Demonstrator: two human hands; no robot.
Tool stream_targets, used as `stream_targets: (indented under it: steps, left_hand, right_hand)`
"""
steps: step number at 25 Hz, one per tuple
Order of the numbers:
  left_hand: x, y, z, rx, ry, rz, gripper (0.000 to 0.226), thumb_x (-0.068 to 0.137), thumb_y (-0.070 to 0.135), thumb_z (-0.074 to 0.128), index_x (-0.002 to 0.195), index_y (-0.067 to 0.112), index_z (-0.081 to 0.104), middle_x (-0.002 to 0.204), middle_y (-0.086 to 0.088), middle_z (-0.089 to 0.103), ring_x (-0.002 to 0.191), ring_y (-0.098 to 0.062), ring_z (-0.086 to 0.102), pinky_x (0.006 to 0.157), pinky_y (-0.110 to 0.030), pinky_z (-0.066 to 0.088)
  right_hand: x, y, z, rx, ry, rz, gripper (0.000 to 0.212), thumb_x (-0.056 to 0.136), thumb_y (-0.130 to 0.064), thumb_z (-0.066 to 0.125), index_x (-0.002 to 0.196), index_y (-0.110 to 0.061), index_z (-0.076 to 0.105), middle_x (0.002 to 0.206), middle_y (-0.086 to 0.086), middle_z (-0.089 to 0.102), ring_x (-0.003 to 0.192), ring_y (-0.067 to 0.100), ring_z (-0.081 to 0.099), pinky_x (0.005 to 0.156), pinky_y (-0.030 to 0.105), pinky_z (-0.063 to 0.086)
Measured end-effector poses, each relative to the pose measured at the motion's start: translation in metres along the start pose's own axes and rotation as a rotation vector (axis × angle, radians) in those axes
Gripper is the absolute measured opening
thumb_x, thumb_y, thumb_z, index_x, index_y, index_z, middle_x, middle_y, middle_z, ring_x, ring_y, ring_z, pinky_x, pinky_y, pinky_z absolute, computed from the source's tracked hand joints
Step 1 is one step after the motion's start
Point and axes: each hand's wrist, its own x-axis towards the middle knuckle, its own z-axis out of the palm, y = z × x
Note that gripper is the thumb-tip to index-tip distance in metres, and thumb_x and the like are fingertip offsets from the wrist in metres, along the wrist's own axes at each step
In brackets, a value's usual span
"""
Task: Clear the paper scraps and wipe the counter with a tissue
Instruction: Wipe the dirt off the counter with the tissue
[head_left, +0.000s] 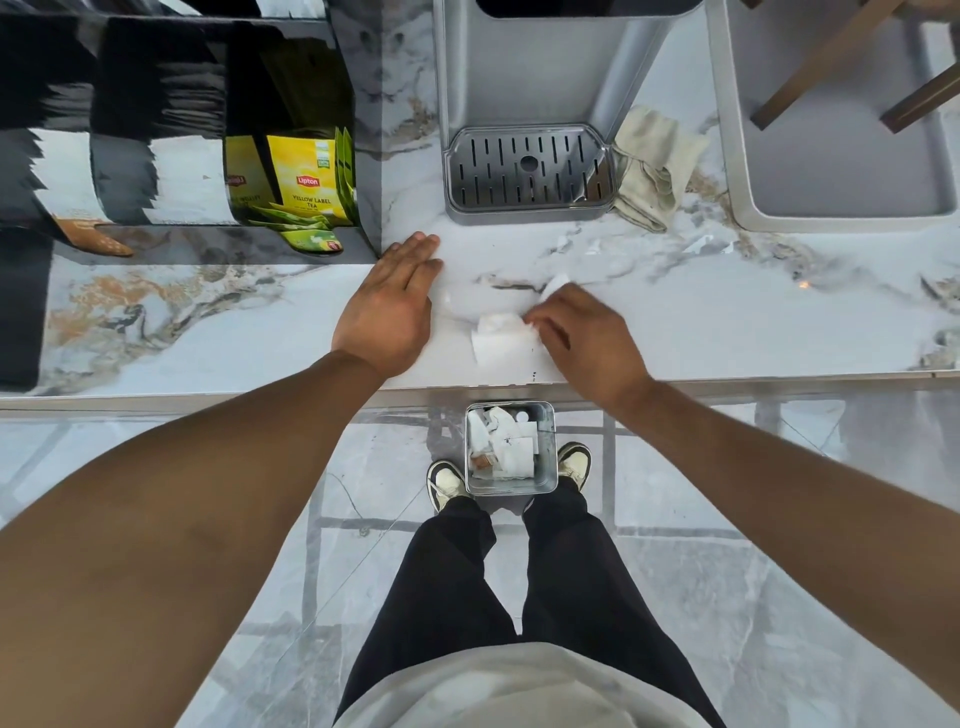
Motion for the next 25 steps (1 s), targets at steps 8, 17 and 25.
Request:
stream_targets:
  steps: [8,17,25]
  left_hand:
    - [-0.001,0.001,0.0,0.029,-0.005,0.022,0.047,0.091,0.004,0.033,0.132,-0.007,0.053,0.151,-0.022,0.043,0.144,-0.037,0.035,0.12,-0.049,0.027]
    - [0.0,0.001,0.001,0.027,-0.013,-0.004,0.047,0.092,0.002,0.034,0.135,-0.006,0.051,0.153,-0.02,0.041,0.146,-0.035,0.031,0.121,-0.048,0.024]
    - [-0.002,0.002,0.0,0.023,-0.009,-0.004,0.047,0.093,0.006,0.032,0.134,-0.006,0.053,0.152,-0.02,0.043,0.145,-0.035,0.034,0.12,-0.048,0.026]
  right_hand:
    - [0.006,-0.004,-0.014,0.016,0.052,0.014,0.018,0.089,-0.007,0.06,0.1,-0.01,0.075,0.092,0.007,0.063,0.075,0.013,0.058,0.076,0.023,0.047]
    - [-0.03,0.0,-0.001,-0.06,0.151,0.194,0.012,0.089,-0.005,0.058,0.095,-0.007,0.068,0.094,0.01,0.059,0.069,0.024,0.059,0.066,0.031,0.048]
    - [-0.005,-0.015,0.005,0.118,0.284,0.296,0.018,0.089,-0.003,0.06,0.1,-0.008,0.074,0.097,0.006,0.061,0.072,0.014,0.059,0.074,0.019,0.047]
